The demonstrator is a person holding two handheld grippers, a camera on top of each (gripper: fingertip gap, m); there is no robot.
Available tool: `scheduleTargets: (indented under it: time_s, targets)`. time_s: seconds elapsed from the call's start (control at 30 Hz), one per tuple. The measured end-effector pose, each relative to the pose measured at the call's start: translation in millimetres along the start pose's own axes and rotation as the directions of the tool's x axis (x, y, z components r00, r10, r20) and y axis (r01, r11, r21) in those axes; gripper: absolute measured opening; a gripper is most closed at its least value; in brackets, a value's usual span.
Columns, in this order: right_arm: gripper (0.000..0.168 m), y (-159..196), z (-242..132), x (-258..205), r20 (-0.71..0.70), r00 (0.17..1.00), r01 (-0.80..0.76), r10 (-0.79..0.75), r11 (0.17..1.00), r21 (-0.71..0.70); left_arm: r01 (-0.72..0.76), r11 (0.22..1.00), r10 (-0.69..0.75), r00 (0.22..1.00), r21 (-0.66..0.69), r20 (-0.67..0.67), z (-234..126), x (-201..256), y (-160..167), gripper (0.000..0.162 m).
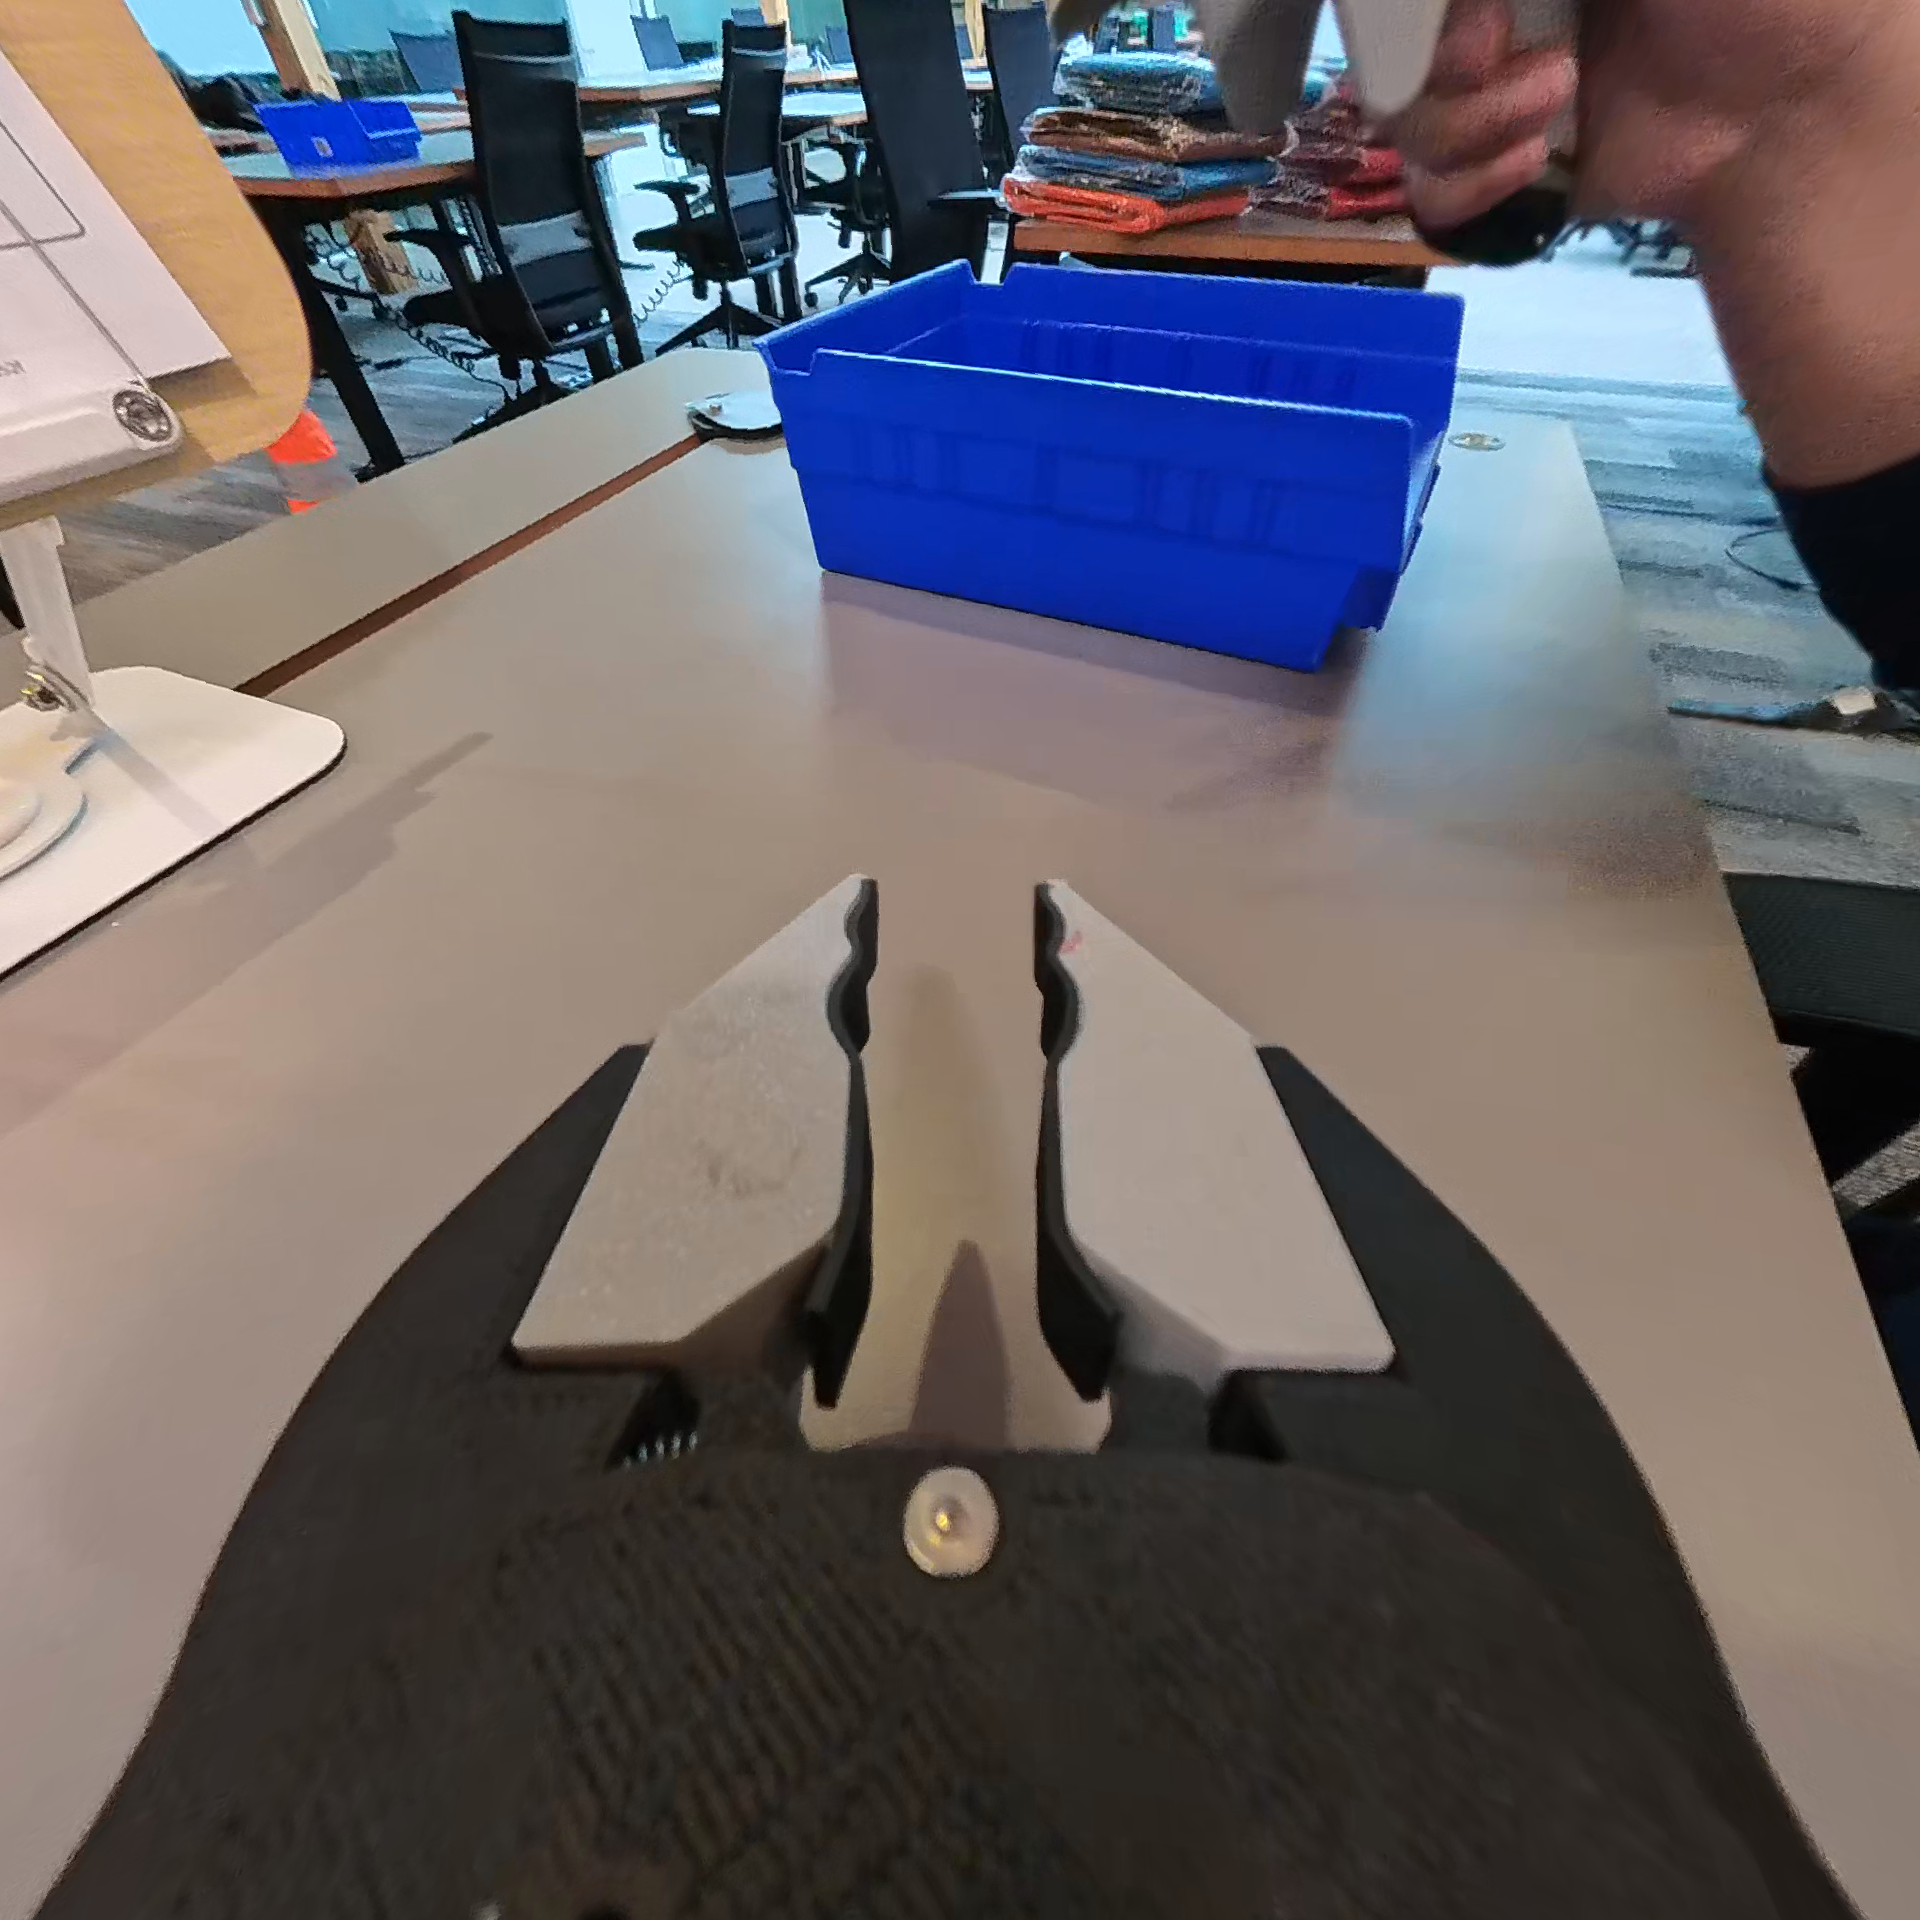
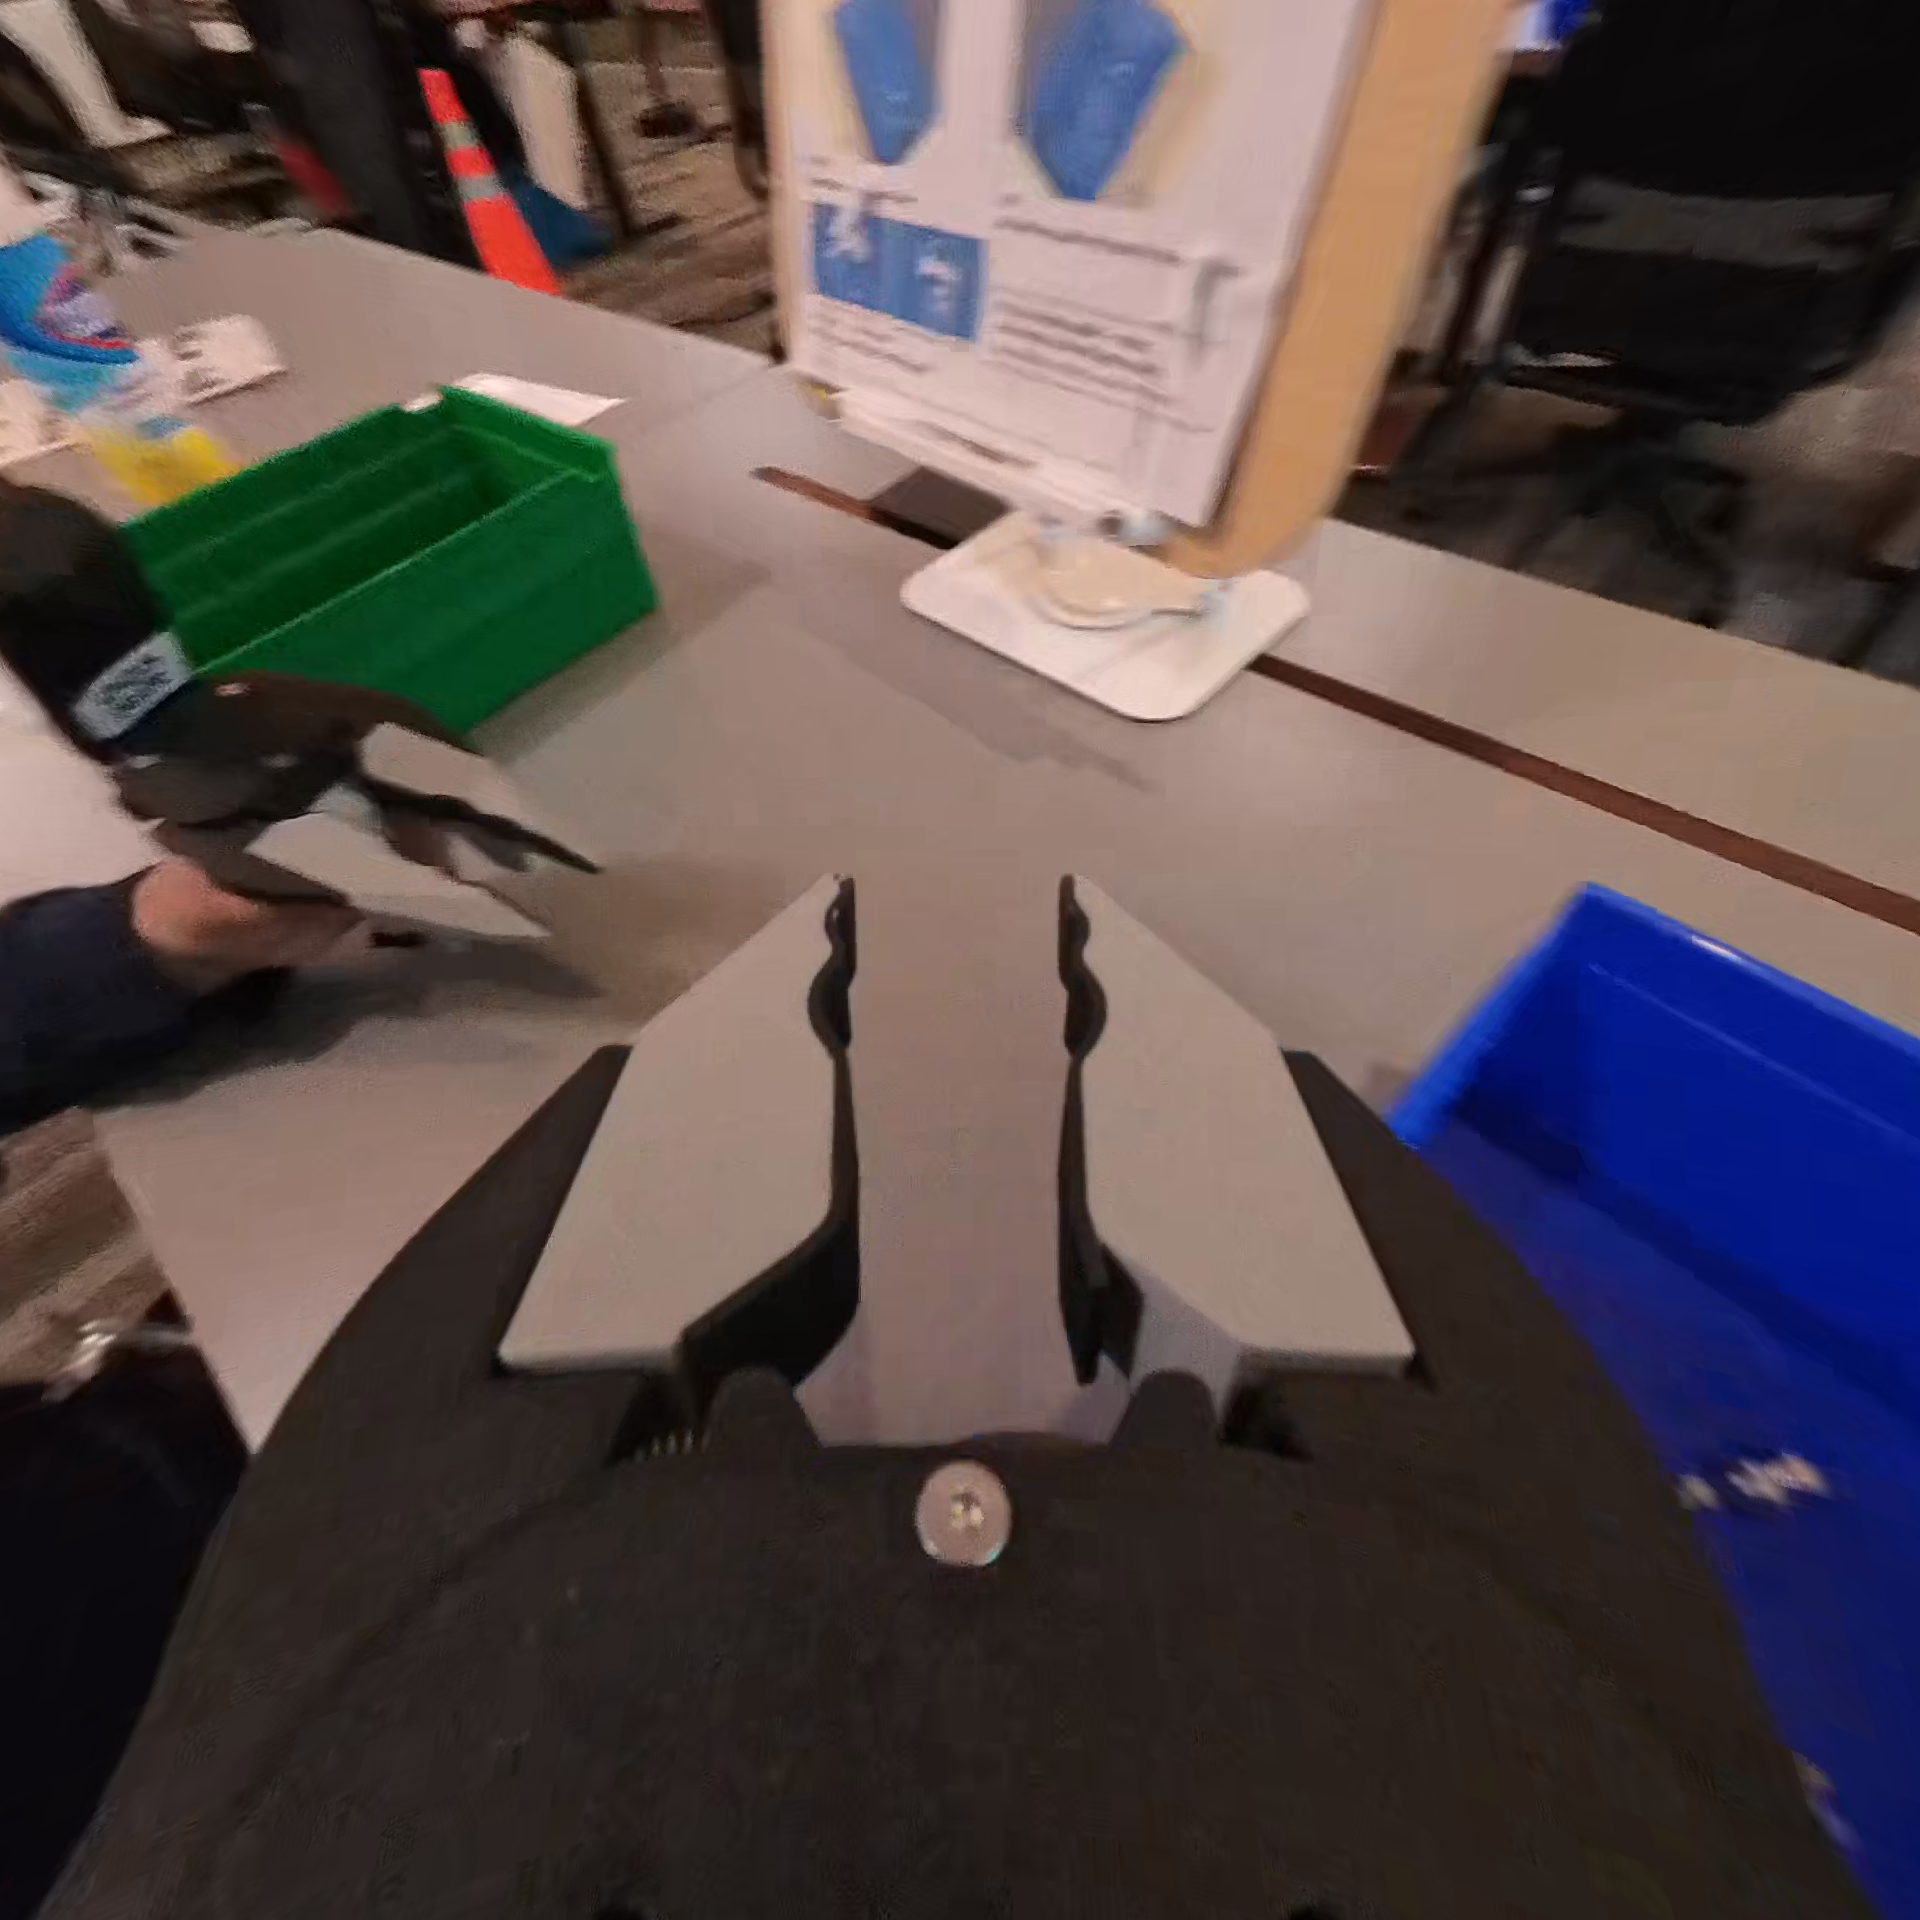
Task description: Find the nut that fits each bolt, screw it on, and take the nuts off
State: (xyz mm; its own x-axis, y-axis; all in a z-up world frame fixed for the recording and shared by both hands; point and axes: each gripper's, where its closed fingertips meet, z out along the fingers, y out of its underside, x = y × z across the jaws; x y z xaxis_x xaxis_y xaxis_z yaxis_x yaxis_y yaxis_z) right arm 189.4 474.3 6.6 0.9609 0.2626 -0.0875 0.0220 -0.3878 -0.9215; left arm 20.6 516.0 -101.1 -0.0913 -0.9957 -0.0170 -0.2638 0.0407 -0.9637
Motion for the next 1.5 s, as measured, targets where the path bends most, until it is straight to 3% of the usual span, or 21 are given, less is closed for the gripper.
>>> scheduleTargets:
  time_s: [0.07,0.17,0.27,0.37,0.53,0.6,0.67,0.77,0.83,0.97,1.1,1.5]
  targets:
    - [0.045,13.0,35.0,-47.1,0.115,0.992,0.049,-0.046,0.998,-0.031,-0.020,1.000,0.020,1.000,-0.013,0.014,1.0,0.0,1.5,0.028]
    - [0.047,48.3,91.4,-86.4,0.175,0.978,0.127,-0.111,0.989,-0.080,0.010,1.000,-0.010,1.000,-0.026,0.011,3.0,2.6,5.7,0.029]
    - [0.045,81.7,130.1,-95.4,0.164,0.972,0.187,-0.168,0.977,-0.107,0.096,0.995,-0.097,0.994,-0.027,-0.054,-4.8,19.7,3.6,0.037]
    - [0.041,101.4,140.6,-97.8,0.166,0.962,0.239,-0.217,0.962,-0.129,0.065,0.996,-0.068,0.997,-0.060,-0.044,-29.4,30.2,1.7,0.039]
    - [0.038,117.5,145.8,-88.7,0.142,0.948,0.306,-0.284,0.937,-0.167,0.079,0.996,-0.074,0.993,-0.052,0.088,-113.9,11.6,-23.3,0.036]
    - [0.038,119.4,147.8,-91.0,0.160,0.954,0.282,-0.255,0.944,-0.174,0.093,0.994,-0.075,0.969,-0.066,0.236,-163.7,-26.0,-33.5,0.034]
    - [0.038,117.1,148.9,-95.4,0.175,0.956,0.263,-0.235,0.951,-0.159,0.136,0.976,-0.060,0.921,-0.173,0.386,-217.9,-72.9,-22.3,0.034]
    - [0.038,122.3,152.9,-99.4,0.193,0.954,0.263,-0.228,0.948,-0.179,0.314,0.877,-0.087,0.849,-0.364,0.522,-287.2,-134.0,26.2,0.033]
    - [0.038,126.8,155.4,-99.0,0.189,0.951,0.281,-0.245,0.939,-0.198,0.455,0.762,-0.152,0.817,-0.461,0.556,-316.2,-157.1,66.2,0.033]
    - [0.038,127.1,155.4,-99.7,0.184,0.946,0.301,-0.266,0.933,-0.198,0.539,0.516,-0.185,0.829,-0.666,0.527,-335.4,-162.7,134.0,0.034]
    - [0.038,124.2,153.2,-100.4,0.188,0.949,0.288,-0.254,0.940,-0.184,0.501,0.339,-0.096,0.860,-0.796,0.501,-343.9,-165.5,169.7,0.034]
    - [0.038,115.6,144.7,-108.8,0.205,0.939,0.309,-0.277,0.940,-0.143,0.584,0.184,-0.167,0.811,-0.791,0.560,-347.6,-175.2,184.6,0.034]
